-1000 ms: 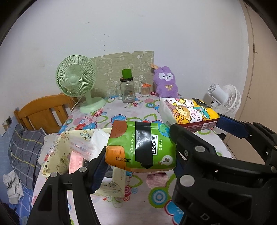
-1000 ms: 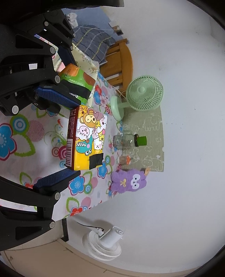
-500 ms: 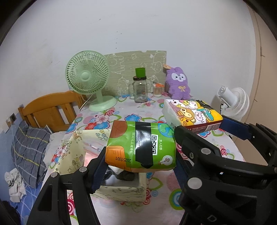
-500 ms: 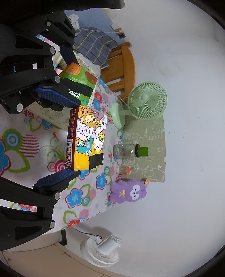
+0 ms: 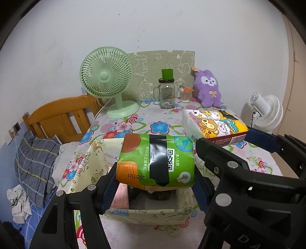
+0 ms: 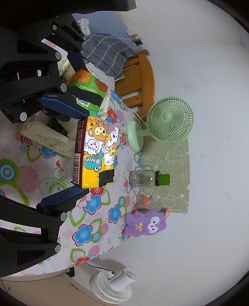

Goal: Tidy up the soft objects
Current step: 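Lift and carry the snack box over the fabric box while the left gripper carries the tissue pack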

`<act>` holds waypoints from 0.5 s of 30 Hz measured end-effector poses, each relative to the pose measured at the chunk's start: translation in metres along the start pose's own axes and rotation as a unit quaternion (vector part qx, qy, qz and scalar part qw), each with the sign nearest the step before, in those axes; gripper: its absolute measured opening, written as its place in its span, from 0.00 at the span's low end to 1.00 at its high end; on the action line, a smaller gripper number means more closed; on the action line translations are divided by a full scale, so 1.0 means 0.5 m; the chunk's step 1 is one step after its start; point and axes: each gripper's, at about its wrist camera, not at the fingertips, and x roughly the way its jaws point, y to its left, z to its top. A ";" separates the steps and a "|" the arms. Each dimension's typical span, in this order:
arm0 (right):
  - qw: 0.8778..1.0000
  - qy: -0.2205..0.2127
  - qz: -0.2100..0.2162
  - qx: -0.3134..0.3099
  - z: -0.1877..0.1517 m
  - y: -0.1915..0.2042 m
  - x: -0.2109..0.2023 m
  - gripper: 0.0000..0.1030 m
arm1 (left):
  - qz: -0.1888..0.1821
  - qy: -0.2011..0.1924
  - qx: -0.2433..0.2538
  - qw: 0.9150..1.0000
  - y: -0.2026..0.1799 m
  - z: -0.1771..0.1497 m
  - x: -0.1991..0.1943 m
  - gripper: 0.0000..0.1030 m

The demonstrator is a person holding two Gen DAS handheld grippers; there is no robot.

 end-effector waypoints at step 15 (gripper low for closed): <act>0.999 0.030 0.011 -0.013 -0.005 0.054 0.071 0.72 | 0.013 0.034 -0.017 0.999 0.070 -0.028 0.069 0.70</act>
